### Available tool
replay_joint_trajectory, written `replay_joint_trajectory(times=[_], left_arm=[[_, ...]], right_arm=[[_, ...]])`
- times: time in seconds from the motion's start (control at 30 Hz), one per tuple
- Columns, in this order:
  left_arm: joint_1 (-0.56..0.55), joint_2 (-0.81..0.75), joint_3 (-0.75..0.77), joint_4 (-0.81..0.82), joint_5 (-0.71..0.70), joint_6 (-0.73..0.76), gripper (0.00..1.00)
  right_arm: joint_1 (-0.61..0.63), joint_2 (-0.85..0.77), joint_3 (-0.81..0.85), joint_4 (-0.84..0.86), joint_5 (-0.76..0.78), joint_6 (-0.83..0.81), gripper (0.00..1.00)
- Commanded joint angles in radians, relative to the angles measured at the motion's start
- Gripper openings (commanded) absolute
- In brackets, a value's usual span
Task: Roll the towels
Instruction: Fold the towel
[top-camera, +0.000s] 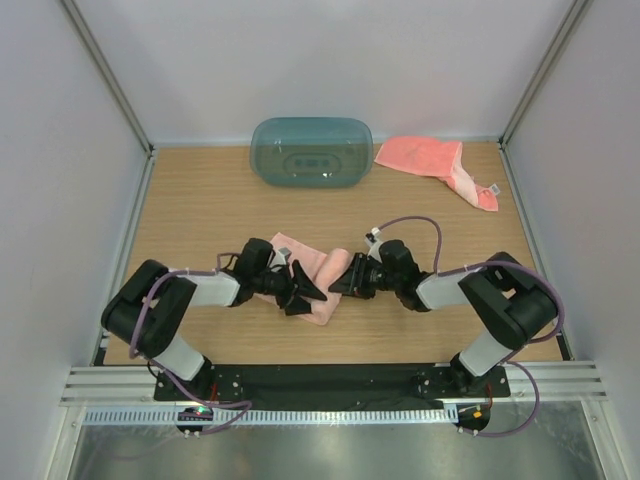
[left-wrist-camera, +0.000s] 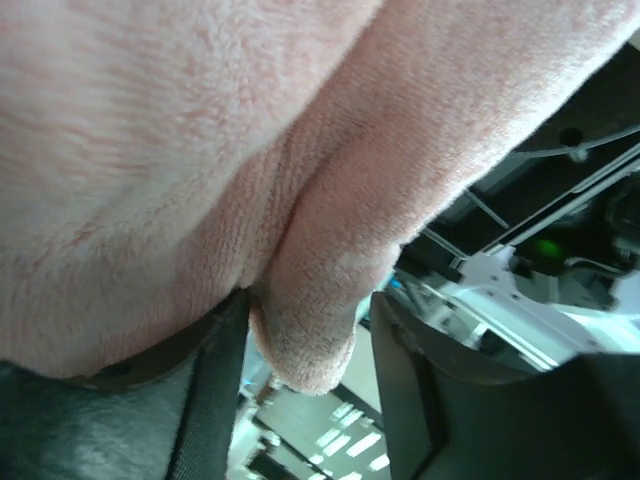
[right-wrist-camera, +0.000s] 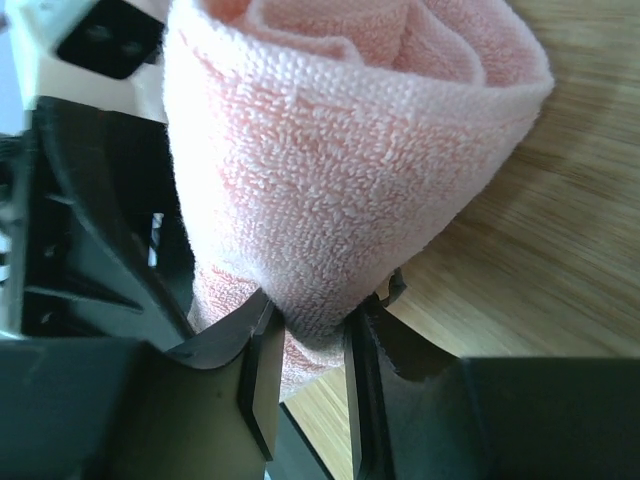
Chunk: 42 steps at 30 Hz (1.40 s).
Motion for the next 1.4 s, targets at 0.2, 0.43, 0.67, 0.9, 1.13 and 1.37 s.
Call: replay_joint_trajectory(times=[0.2,0.43,0.67,0.9,1.13,1.37], left_arm=[[-0.016,-0.226,0.208,-0.651,-0.300,0.354,0.63],[-0.198,-0.405,0.342,-0.869,-0.688,0.464,0.66],[-0.230,-0.344,0.377,-0.995,-0.845,0.485,0.70],[-0.137,-0.226,0.346,-0.926,-0.807,0.549,0.80],[0.022,-0.166,0.359,-0.879,-0.593,0.634,0.87],[0.257,0.004,0.149,-0.264,0.102,0.309,0.86]], right_arm=[[0.033,-0.115,0.143,-0.415,0.130,-0.104,0.27],[0.073,-0.157,0.243,-0.647,0.204,-0.139,0.26],[0.091,-0.163,0.306,-0.733,0.218,-0.156,0.25],[0.094,-0.181,0.291,-0.782,0.232,-0.172,0.23],[0.093,-0.238,0.213,-0.793,0.245,-0.164,0.23],[0.091,-0.244,0.169,-0.784,0.250,-0.155,0.20]])
